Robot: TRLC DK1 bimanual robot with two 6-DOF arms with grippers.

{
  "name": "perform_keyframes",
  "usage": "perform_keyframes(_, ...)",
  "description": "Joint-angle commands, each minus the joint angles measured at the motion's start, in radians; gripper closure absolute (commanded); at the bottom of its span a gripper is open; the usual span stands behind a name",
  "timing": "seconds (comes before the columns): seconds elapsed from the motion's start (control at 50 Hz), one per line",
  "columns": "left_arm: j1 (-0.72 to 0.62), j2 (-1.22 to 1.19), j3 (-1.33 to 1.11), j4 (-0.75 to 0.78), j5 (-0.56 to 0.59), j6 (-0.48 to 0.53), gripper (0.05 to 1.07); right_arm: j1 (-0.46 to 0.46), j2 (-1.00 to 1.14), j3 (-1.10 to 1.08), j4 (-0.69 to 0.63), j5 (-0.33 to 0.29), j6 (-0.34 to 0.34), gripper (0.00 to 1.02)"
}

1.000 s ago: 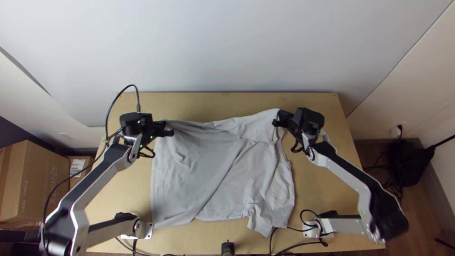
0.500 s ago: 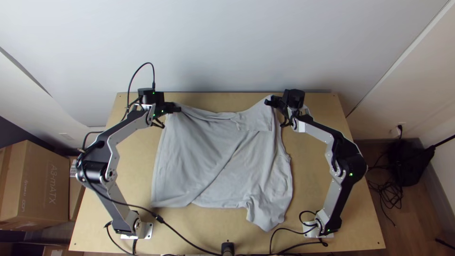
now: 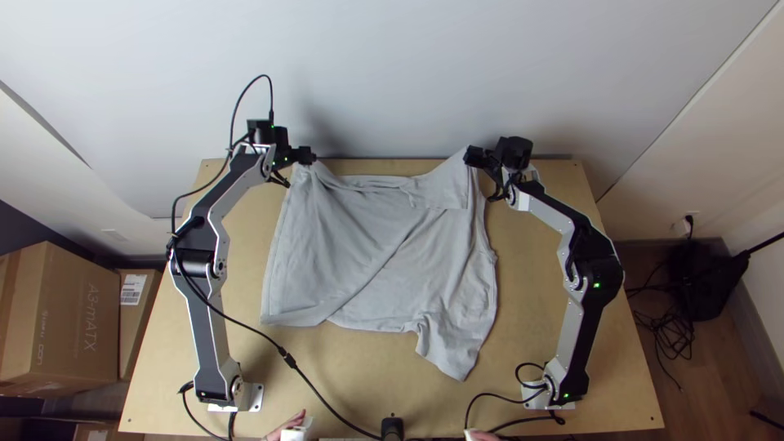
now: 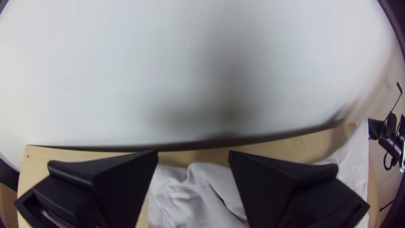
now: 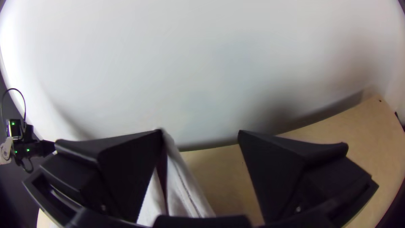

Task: Fold the t-shirt

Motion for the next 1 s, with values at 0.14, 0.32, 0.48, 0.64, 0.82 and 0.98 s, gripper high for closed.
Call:
perform_keyframes(0.14, 0.055, -0.098, 0.077, -0.133, -0.006, -0.089, 0.10, -0.079, -0.256, 0.018, -0.318, -0.009, 0.120, 0.06)
perform_keyframes(0.32, 0.089, -0.242, 0.013, -0.203, 0.012, -0.113, 0.10, -0.137, -0.417, -0.078, -0.508, -0.051, 0.129, 0.04)
perform_keyframes(0.48, 0.105, -0.363, -0.067, -0.222, 0.049, -0.110, 0.10, -0.211, -0.521, -0.223, -0.513, -0.052, 0.125, 0.04)
perform_keyframes(0.64, 0.105, -0.475, -0.092, -0.344, 0.094, -0.090, 0.11, -0.272, -0.595, -0.229, -0.781, -0.135, 0.126, 0.06)
perform_keyframes(0.82, 0.105, -0.624, -0.150, -0.420, 0.112, -0.041, 0.11, -0.326, -0.630, -0.227, -1.163, -0.309, 0.100, 0.10)
perform_keyframes(0.98, 0.105, -0.758, -0.225, -0.440, 0.112, -0.015, 0.11, -0.381, -0.656, -0.304, -1.344, -0.375, -0.006, 0.10)
